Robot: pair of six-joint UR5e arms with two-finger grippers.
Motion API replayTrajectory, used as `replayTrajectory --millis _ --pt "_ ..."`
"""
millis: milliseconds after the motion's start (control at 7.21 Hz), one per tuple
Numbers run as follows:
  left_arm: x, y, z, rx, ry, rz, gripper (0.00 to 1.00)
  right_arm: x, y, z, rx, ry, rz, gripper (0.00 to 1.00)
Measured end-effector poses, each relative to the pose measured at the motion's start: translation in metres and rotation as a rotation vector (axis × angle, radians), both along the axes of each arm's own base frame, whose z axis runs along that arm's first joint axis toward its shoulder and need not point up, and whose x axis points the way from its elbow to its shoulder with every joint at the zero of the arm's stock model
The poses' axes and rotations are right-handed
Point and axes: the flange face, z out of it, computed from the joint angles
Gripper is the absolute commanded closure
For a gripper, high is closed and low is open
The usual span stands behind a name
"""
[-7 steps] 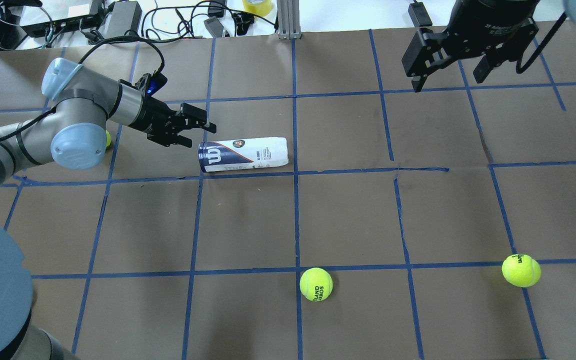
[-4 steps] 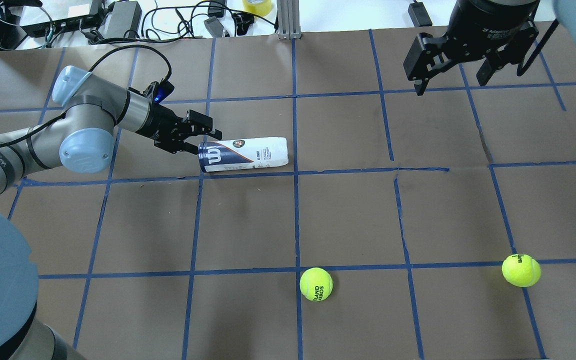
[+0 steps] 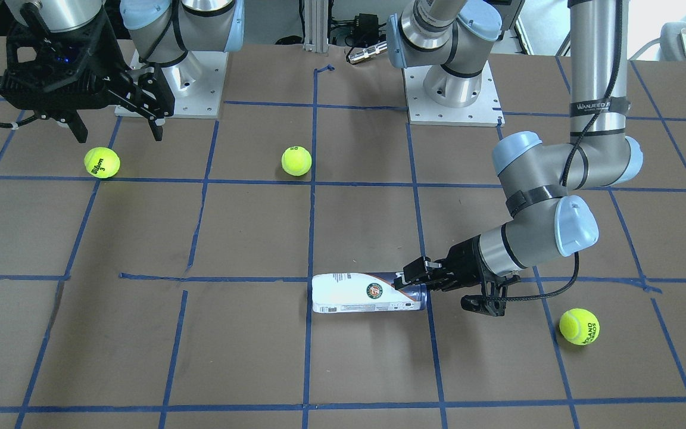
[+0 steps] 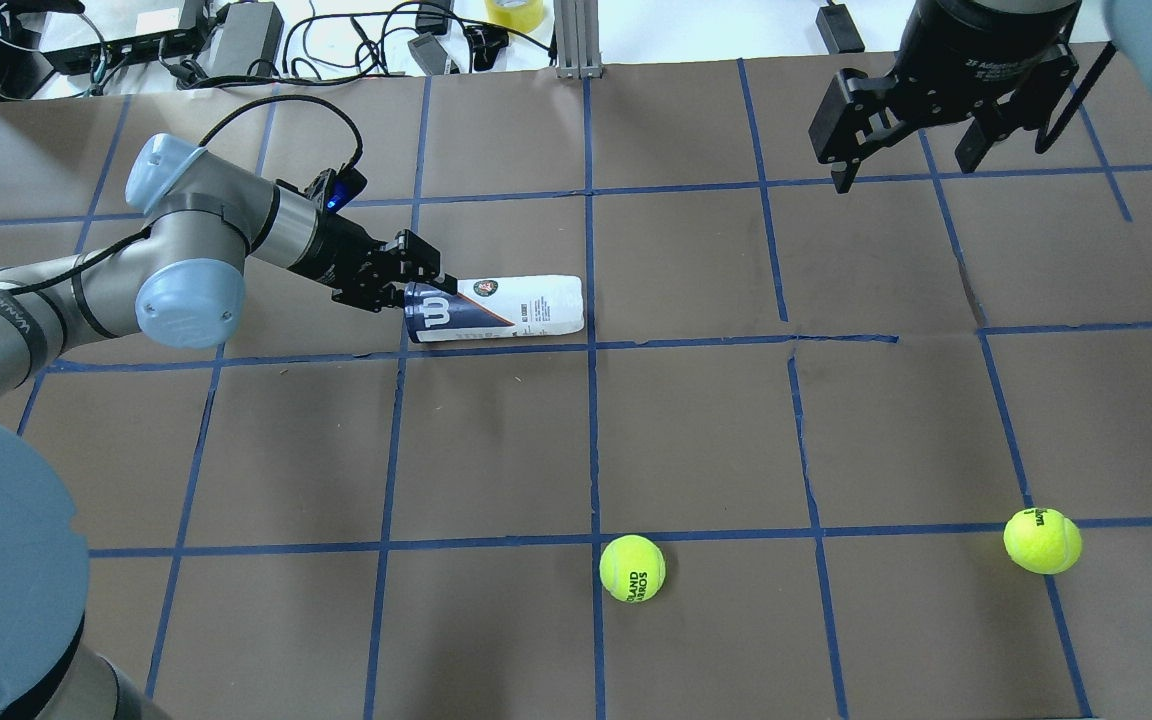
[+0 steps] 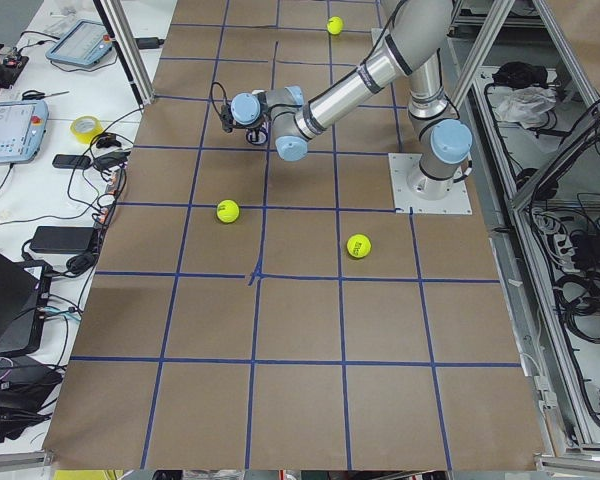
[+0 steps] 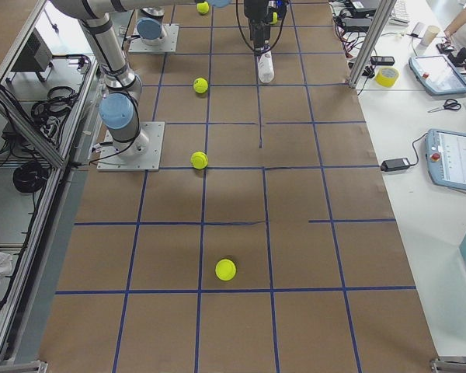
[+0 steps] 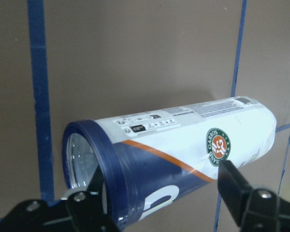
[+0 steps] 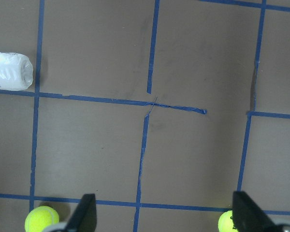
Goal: Lift up tennis ball bucket
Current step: 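Lift the can with the left gripper and tilt it upright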
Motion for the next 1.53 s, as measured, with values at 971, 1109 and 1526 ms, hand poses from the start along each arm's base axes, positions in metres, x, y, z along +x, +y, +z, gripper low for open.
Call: replayTrajectory --millis 971,1109,1526 --pt "-0.016 -0.05 0.123 -0.026 -0.226 0.16 1.0 -0.001 0.0 0.0 0.0 0.0 -0.002 0.0" --pt "-0.024 -0.055 0.146 -0.035 -0.292 0.162 1.0 -0.002 -0.001 0.0 -0.002 -0.001 -0.004 0.0" --pt "-0.049 -0.054 0.174 -0.07 -0.429 0.137 1.0 -0.003 -0.001 0.001 -0.005 -0.003 -0.012 0.0"
